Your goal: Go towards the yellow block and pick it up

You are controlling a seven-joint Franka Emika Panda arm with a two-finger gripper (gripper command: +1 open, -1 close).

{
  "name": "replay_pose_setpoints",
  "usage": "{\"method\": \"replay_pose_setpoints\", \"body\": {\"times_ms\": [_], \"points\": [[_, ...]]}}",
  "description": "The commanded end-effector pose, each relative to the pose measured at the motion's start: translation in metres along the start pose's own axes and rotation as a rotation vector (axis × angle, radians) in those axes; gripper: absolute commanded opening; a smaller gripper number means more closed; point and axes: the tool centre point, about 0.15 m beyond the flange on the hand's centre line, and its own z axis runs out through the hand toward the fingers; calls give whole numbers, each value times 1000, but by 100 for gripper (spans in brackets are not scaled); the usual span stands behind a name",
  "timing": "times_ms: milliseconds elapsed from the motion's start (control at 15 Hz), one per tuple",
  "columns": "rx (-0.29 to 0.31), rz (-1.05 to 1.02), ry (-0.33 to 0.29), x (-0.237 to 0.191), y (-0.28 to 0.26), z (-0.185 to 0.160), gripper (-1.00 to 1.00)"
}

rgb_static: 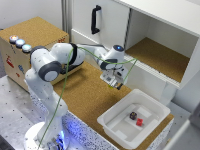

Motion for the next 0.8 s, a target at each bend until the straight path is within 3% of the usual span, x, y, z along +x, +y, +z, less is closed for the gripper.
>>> {"method": "replay_pose_setpoints", "body": {"times_ms": [0,133,333,400,733], "points": [[-69,-4,39,-15,4,45,-100],[-104,35,21,-19,9,57,-100],[-103,68,6,-18,14,61,-100],[-105,83,23,-16,16,54,100],[-31,75,80,-19,11,4,100]]}}
